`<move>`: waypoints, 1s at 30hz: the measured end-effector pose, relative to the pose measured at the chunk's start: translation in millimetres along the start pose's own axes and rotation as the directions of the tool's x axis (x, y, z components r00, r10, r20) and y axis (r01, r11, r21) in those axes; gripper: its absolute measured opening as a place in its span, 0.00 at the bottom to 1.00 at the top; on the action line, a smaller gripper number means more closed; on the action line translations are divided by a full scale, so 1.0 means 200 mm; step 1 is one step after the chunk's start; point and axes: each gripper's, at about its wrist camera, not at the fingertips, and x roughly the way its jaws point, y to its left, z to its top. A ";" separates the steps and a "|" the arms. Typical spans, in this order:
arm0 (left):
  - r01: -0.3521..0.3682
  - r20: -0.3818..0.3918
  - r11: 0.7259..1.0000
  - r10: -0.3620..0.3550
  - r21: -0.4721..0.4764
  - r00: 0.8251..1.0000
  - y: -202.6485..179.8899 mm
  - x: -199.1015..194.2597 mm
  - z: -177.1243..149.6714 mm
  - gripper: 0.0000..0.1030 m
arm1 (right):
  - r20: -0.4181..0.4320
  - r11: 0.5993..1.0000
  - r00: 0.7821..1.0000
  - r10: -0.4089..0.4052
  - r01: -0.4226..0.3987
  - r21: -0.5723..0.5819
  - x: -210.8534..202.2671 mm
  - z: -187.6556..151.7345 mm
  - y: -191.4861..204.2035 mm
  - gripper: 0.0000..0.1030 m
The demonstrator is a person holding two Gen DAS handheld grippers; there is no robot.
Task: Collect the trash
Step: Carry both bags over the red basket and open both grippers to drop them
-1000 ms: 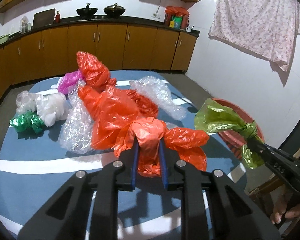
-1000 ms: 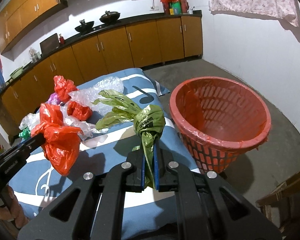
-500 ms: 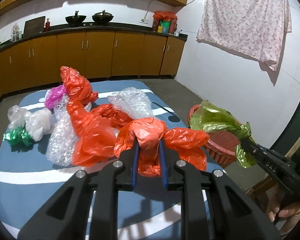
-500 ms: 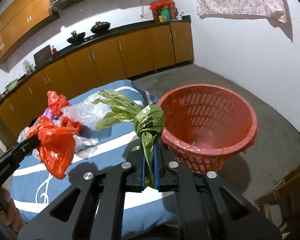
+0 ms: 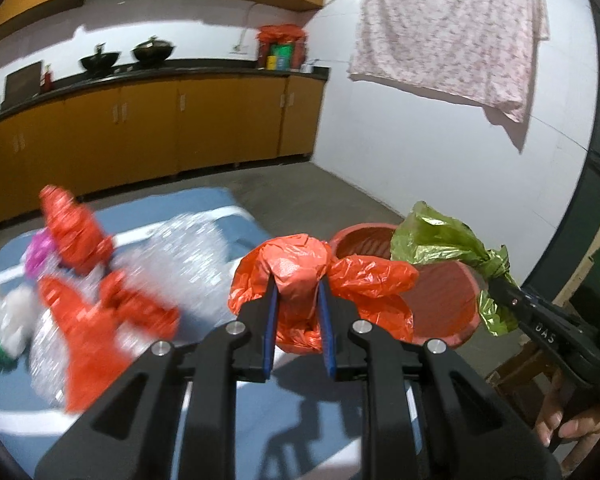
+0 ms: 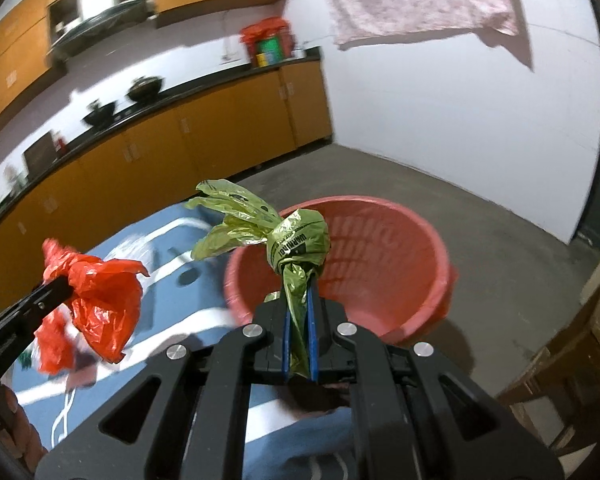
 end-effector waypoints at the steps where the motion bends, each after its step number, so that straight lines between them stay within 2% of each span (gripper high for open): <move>1: 0.013 0.002 1.000 -0.013 0.014 1.000 -0.03 0.04 0.02 0.19 | 0.002 1.000 1.000 -0.012 0.012 0.022 0.02 0.02 -0.03 0.07; 6: 0.062 -0.014 0.996 -0.061 0.058 0.998 -0.17 0.24 0.09 0.19 | 0.013 0.997 0.999 -0.045 0.044 0.070 0.11 0.06 -0.10 0.07; 14: 0.116 -0.082 0.987 -0.107 0.109 0.991 -0.33 0.58 0.10 0.19 | 0.018 0.988 0.997 -0.069 0.066 0.138 0.22 0.11 -0.19 0.07; 23: 0.154 -0.139 0.982 -0.138 0.110 0.981 -0.38 0.78 0.08 0.20 | 0.009 0.979 0.998 -0.062 0.059 0.195 0.33 0.14 -0.28 0.07; 26: 0.161 -0.143 0.981 -0.146 0.106 0.979 -0.38 0.81 0.08 0.25 | 0.013 0.978 0.999 -0.040 0.036 0.205 0.34 0.15 -0.29 0.07; 28: 0.161 -0.141 0.981 -0.146 0.104 0.979 -0.38 0.81 0.08 0.39 | 0.012 0.979 0.999 -0.032 0.029 0.203 0.34 0.15 -0.30 0.10; 30: 0.158 -0.137 0.982 -0.144 0.101 0.980 -0.37 0.81 0.08 0.44 | 0.016 0.980 0.999 -0.030 0.026 0.199 0.33 0.14 -0.31 0.17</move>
